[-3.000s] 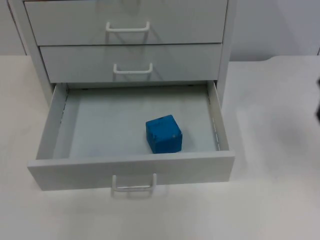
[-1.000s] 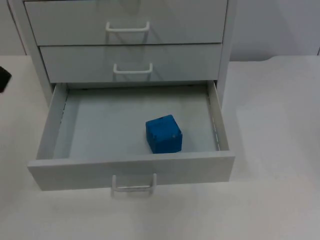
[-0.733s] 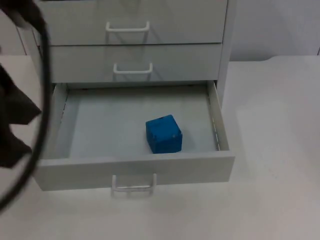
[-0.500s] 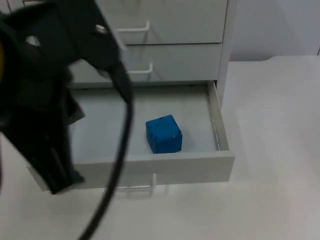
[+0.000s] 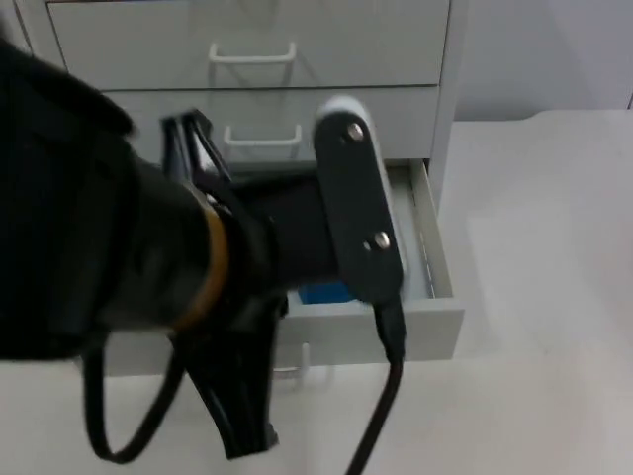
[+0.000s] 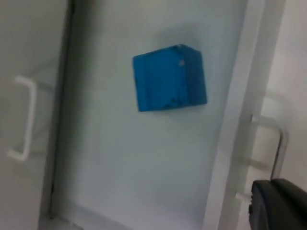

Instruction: Open the drawer with the left hand, place the block into the drawer with the right hand, then close the drawer with the left hand.

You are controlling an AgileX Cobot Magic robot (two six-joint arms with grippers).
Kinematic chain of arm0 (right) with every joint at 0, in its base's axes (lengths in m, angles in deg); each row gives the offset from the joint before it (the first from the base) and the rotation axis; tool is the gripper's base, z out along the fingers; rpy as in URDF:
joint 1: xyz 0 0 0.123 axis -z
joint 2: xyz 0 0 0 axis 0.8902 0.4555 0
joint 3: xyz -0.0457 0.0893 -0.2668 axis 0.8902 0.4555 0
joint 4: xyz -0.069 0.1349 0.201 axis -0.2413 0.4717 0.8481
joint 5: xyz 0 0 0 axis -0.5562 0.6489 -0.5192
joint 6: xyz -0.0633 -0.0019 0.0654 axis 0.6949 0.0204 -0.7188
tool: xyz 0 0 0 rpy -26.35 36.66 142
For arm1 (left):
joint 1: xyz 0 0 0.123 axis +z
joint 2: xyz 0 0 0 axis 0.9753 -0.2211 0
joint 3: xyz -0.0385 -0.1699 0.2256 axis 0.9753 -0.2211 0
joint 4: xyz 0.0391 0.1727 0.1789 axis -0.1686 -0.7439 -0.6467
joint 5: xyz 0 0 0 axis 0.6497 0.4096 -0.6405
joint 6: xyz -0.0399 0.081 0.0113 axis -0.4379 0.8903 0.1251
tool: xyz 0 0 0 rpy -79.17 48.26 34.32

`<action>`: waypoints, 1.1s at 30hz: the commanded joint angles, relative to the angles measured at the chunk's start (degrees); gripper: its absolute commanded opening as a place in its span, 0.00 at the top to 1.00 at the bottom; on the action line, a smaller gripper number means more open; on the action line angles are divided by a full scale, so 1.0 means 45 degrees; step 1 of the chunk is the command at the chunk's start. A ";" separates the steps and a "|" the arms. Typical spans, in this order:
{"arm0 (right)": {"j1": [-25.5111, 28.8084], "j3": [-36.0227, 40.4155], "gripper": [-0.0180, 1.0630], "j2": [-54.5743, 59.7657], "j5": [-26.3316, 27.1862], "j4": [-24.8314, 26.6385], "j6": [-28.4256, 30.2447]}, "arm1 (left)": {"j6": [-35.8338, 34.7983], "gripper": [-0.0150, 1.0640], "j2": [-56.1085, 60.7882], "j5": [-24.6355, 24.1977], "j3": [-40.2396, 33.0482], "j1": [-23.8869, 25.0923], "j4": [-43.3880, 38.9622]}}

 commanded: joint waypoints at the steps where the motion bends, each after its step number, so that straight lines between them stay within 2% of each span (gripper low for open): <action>1: 0.0096 0.0057 0.26 -0.0071 0.0120 -0.0080 0.0080 | -0.0837 0.99 -0.0570 0.0286 -0.0054 -0.0066 -0.1040; 9: 0.0096 0.0057 0.26 -0.0071 0.0147 -0.0110 0.0080 | -0.3835 0.99 -0.2515 0.0511 -0.0054 -0.0038 -0.4064; 13: 0.0096 0.0057 0.26 -0.0071 0.0147 -0.0110 0.0080 | -0.4860 0.99 -0.2925 0.0625 -0.0229 -0.0020 -0.5362; 15: 0.0096 0.0057 0.26 -0.0071 0.0147 -0.0110 0.0080 | -0.6393 0.99 -0.2984 0.0571 -0.0620 -0.0020 -0.6791; 16: 0.0096 0.0057 0.26 -0.0071 0.0147 -0.0110 0.0080 | -0.6393 0.99 -0.2984 0.0571 -0.0620 -0.0020 -0.6791; 17: 0.0096 0.0057 0.26 -0.0071 0.0170 -0.0110 0.0080 | -0.7169 0.99 -0.2984 0.0354 -0.0872 -0.0020 -0.7810; 18: 0.0096 0.0057 0.26 -0.0071 0.0195 -0.0110 0.0080 | -0.8121 0.99 -0.2984 0.0041 -0.1096 -0.0012 -0.8053; 21: 0.0096 0.0057 0.26 -0.0071 0.0248 -0.0110 0.0080 | -0.8218 0.99 -0.3014 0.0181 -0.1150 0.0254 -0.8053; 23: 0.0096 0.0057 0.26 -0.0071 0.0248 -0.0110 0.0080 | -0.8218 0.99 -0.3084 0.0737 -0.1150 0.0680 -0.8053; 27: 0.0096 0.0057 0.26 -0.0071 0.0267 -0.0064 0.0080 | -0.8218 0.99 -0.3178 0.0565 -0.1150 0.1232 -0.8053; 30: 0.0096 0.0057 0.26 -0.0071 0.0343 -0.0079 0.0080 | -0.8199 0.99 -0.3349 0.1350 -0.1150 0.1839 -0.8053; 33: 0.0096 0.0057 0.26 -0.0071 0.0343 -0.0079 0.0080 | -0.8199 0.99 -0.3466 0.1348 -0.1124 0.2028 -0.8053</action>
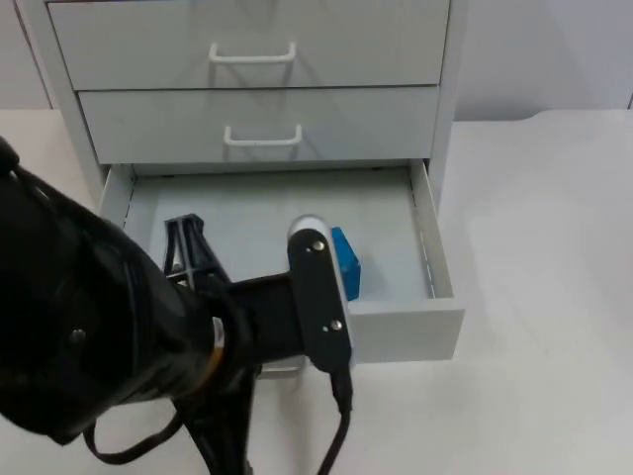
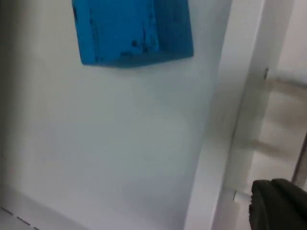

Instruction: Open the drawer with the left hand, place the block into the drawer with the right hand, then close the drawer with the left hand.

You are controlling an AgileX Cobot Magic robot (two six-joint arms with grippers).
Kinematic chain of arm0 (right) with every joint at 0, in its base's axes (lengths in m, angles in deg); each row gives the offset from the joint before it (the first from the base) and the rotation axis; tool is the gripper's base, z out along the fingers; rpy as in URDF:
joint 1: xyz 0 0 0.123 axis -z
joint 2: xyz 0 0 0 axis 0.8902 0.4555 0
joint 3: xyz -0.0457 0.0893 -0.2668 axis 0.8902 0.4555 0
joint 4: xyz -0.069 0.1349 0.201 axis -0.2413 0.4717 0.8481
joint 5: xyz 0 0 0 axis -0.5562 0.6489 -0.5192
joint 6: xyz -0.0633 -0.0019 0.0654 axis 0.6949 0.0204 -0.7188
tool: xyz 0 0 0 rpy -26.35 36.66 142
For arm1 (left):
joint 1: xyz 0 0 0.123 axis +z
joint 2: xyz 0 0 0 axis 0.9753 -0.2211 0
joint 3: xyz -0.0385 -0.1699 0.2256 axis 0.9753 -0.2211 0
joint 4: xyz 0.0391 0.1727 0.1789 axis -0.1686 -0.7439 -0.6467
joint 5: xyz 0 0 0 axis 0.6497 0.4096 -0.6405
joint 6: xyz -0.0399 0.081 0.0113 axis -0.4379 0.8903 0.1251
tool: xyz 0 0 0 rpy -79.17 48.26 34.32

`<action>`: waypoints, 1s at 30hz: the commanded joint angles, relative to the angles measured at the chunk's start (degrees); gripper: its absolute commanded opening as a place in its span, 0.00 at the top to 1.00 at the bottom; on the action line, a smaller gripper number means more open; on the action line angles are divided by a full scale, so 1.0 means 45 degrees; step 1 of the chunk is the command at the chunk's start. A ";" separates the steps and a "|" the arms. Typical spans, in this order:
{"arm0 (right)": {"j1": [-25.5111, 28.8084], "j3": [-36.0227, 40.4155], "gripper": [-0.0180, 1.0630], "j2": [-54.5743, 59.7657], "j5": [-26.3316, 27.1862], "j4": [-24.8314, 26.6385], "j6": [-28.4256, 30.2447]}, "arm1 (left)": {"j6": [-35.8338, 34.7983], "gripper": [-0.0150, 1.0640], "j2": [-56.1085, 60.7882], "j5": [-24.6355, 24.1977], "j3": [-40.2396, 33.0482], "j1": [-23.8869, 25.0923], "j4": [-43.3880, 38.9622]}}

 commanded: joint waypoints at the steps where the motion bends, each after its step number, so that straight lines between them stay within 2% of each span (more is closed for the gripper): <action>1: 0.0096 0.0057 0.26 -0.0071 0.0127 -0.0028 0.0080 | -0.0152 0.99 -0.0076 0.0125 0.0045 0.0088 -0.0084; 10: 0.0096 0.0057 0.26 -0.0071 0.0128 -0.0028 -0.0062 | -0.0167 0.99 -0.1097 -0.0303 0.0889 0.0296 -0.0084; 21: 0.0096 0.0057 0.26 -0.0071 0.0210 0.0002 -0.0058 | -0.0224 0.99 -0.1311 -0.0227 0.1924 0.1661 -0.0084; 24: 0.0096 0.0057 0.26 -0.0071 0.0229 0.0002 -0.0058 | 0.0265 0.99 -0.1548 0.0166 0.2559 0.2346 -0.0084; 30: 0.0096 0.0057 0.26 -0.0071 0.0229 0.0002 -0.0058 | 0.0356 0.99 -0.2241 0.0163 0.3622 0.3123 -0.0084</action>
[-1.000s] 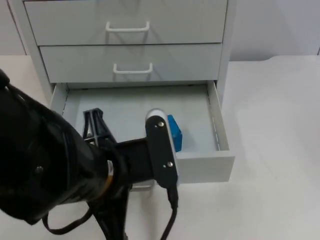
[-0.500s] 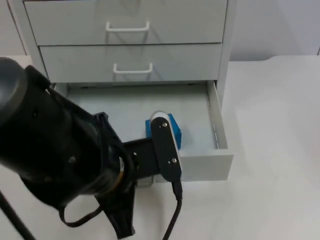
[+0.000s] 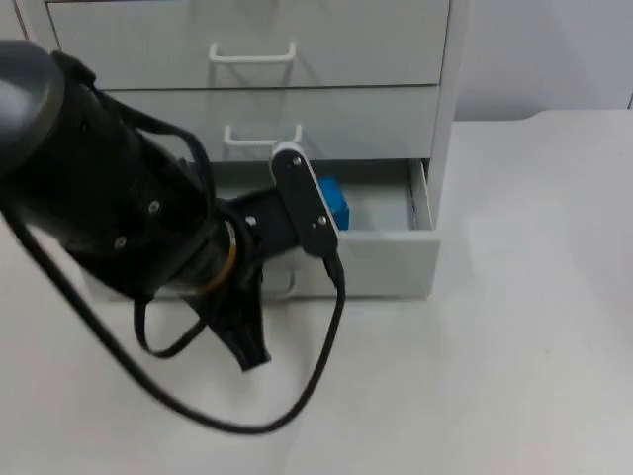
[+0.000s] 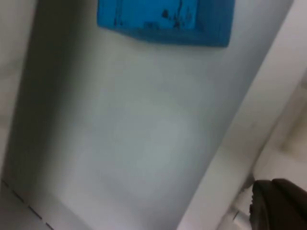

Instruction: Open the drawer with the left hand, place the block into the drawer with the right hand, then close the drawer with the left hand.

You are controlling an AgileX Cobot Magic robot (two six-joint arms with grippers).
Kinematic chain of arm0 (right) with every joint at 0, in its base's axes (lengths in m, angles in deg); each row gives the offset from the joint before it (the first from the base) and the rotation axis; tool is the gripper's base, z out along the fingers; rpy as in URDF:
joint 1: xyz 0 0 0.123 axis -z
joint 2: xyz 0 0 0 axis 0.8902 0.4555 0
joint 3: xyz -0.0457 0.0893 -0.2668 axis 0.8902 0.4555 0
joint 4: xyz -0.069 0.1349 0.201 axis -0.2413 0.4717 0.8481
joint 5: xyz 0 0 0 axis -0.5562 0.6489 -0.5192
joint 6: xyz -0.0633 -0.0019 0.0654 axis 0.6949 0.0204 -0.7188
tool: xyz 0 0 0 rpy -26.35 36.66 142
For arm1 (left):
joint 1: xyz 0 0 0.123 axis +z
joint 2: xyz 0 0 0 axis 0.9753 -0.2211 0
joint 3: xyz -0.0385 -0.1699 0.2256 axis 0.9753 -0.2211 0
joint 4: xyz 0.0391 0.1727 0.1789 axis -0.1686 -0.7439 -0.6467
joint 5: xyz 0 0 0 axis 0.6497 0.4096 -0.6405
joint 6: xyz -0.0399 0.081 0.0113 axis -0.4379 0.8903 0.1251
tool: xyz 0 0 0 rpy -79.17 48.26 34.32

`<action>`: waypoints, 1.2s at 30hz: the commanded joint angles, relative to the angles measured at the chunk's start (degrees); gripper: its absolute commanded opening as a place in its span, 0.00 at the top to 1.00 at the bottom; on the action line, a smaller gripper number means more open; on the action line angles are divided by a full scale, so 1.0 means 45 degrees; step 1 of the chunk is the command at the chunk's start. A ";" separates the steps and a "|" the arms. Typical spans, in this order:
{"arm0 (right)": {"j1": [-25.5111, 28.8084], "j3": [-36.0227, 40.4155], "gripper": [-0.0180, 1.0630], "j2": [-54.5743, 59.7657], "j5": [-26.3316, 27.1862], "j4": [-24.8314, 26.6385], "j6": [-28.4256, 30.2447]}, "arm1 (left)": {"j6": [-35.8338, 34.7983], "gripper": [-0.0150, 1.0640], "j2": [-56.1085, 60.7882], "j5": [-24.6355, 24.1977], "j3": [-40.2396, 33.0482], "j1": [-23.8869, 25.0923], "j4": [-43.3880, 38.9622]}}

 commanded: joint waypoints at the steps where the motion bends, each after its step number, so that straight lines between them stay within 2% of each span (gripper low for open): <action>1: 0.0096 0.0057 0.26 -0.0071 0.0180 0.0002 -0.0007 | 0.0029 0.99 -0.0340 -0.0450 0.0708 0.0440 -0.0052; 13: 0.0096 0.0086 0.26 -0.0071 0.0320 0.0002 -0.0007 | 0.0142 0.99 -0.1792 -0.0406 0.2978 0.1788 -0.0052; 21: 0.0096 0.0086 0.26 -0.0071 0.0508 0.0002 -0.0007 | -0.0151 0.99 -0.1958 -0.0617 0.3652 0.2015 -0.0052; 29: 0.0096 0.0086 0.26 -0.0071 0.0533 0.0010 -0.0007 | -0.0200 0.99 -0.1835 -0.0984 0.3187 0.1826 -0.0052; 36: 0.0096 0.0107 0.26 -0.0071 0.0567 -0.0019 -0.0007 | -0.0200 0.99 0.0032 -0.0824 0.0911 0.0269 0.0893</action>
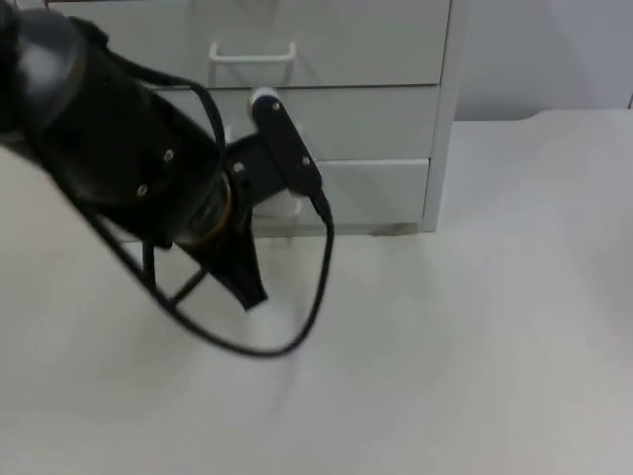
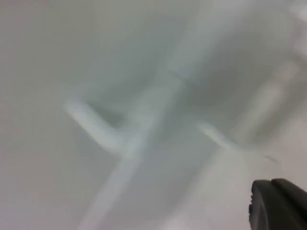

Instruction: Open the drawer with the left hand, place the block into the drawer with the right hand, then close the drawer with the left hand.

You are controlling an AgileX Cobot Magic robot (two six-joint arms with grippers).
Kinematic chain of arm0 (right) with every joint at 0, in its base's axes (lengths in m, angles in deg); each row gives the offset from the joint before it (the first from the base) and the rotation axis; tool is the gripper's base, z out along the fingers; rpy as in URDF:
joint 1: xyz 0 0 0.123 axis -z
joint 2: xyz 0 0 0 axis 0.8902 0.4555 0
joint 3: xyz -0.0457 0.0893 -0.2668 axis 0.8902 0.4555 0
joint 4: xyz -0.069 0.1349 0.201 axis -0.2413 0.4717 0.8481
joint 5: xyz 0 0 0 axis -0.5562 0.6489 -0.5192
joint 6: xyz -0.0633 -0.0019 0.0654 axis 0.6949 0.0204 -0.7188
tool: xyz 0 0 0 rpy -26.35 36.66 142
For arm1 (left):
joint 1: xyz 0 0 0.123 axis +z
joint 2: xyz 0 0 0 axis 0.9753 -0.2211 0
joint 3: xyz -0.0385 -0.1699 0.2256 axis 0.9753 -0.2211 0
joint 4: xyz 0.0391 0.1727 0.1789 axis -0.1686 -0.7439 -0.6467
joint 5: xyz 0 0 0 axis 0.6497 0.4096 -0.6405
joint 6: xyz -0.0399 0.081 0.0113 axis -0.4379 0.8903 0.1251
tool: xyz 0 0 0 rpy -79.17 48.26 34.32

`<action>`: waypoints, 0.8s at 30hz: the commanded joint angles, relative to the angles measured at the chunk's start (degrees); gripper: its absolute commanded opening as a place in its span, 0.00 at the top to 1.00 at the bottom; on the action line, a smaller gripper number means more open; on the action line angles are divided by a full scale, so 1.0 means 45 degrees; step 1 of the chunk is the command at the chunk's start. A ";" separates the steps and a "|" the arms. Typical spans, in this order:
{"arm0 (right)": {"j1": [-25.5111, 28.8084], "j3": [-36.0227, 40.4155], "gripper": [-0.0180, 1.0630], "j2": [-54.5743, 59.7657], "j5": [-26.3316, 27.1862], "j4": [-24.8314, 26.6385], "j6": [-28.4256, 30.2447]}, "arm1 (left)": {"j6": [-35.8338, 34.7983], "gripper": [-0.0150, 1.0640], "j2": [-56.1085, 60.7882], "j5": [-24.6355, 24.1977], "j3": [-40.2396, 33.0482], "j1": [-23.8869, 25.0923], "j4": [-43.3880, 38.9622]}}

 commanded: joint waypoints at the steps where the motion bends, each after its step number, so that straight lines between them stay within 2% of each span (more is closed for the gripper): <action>1: 0.0096 0.0107 0.26 -0.0071 0.0128 -0.0019 -0.0007 | -0.0152 0.99 0.0705 -0.0031 -0.0508 -0.0488 0.0704; 5: 0.0096 0.0107 0.26 -0.0071 0.0128 -0.0019 -0.0007 | -0.0122 0.99 0.1822 0.0019 -0.1675 -0.1467 0.1967; 9: 0.0096 0.0107 0.26 -0.0071 0.0104 -0.0016 -0.0007 | -0.0019 0.99 0.3411 0.0669 -0.2871 -0.2384 0.3383; 14: 0.0096 0.0107 0.26 -0.0071 0.0055 -0.0016 -0.0007 | -0.0019 0.99 0.4624 0.1594 -0.3441 -0.2508 0.4393; 18: 0.0096 0.0107 0.26 -0.0071 0.0079 0.0007 -0.0007 | 0.0108 0.99 0.5133 0.1594 -0.3441 -0.2508 0.4709; 22: 0.0096 0.0107 0.26 -0.0071 0.0079 0.0008 -0.0007 | 0.0836 0.99 0.5743 0.1482 -0.3441 -0.2358 0.5528; 24: 0.0096 0.0107 0.26 -0.0071 0.0079 0.0008 -0.0007 | 0.1676 0.99 0.6326 0.1481 -0.3441 -0.1998 0.6451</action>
